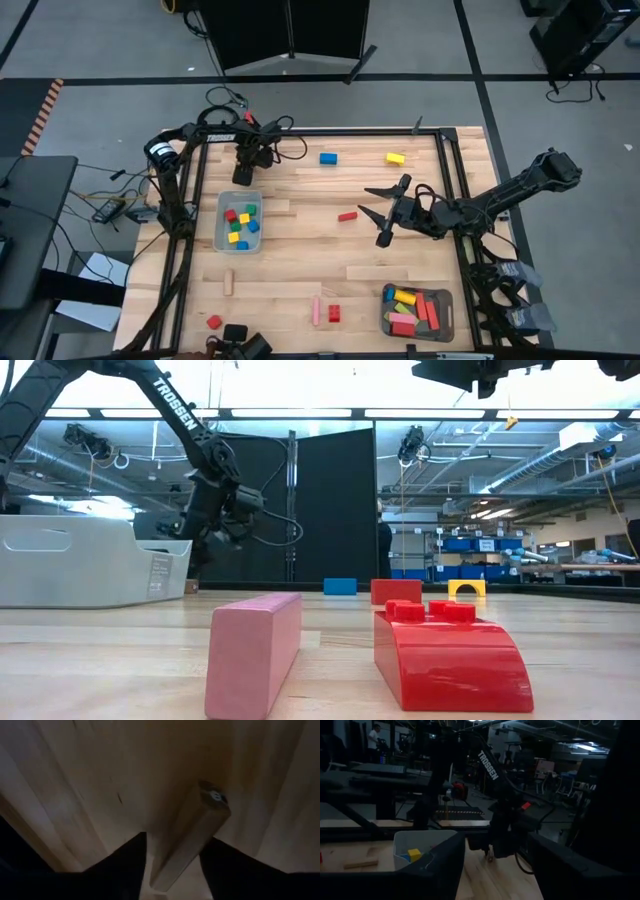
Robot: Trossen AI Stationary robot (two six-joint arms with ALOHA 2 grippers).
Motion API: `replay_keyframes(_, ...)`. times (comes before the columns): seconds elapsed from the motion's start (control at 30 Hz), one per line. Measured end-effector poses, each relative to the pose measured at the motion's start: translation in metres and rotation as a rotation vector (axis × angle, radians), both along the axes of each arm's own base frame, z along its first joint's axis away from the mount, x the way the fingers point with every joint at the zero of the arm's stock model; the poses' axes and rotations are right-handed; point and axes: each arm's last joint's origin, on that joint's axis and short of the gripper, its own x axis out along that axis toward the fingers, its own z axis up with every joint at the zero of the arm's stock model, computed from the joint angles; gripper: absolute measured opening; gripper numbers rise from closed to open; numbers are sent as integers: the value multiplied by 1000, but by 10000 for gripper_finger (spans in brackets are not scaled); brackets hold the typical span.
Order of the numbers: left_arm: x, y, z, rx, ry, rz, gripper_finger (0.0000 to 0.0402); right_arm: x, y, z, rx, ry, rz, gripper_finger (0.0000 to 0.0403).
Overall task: Sort blocks by size
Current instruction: Put the top brown block into the black bin
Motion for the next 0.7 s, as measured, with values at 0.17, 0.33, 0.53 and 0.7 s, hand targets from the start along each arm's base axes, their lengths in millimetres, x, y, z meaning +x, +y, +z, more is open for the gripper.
replay_keyframes(0.17, 0, 0, -1, -3, 3, -11, 74, 0, -1, 0, 0, 0, -3, 219)
replay_keyframes(0.33, 2, 3, 1, 59, 4, 21, 63, 0, -1, 0, 4, -2, -6, 219)
replay_keyframes(0.53, 11, 10, 53, 189, -196, 91, 63, 0, -1, 0, 5, -4, -6, 215)
replay_keyframes(0.7, 27, -21, 108, 163, -533, 105, 63, 0, -2, 5, 5, -50, -8, 213)
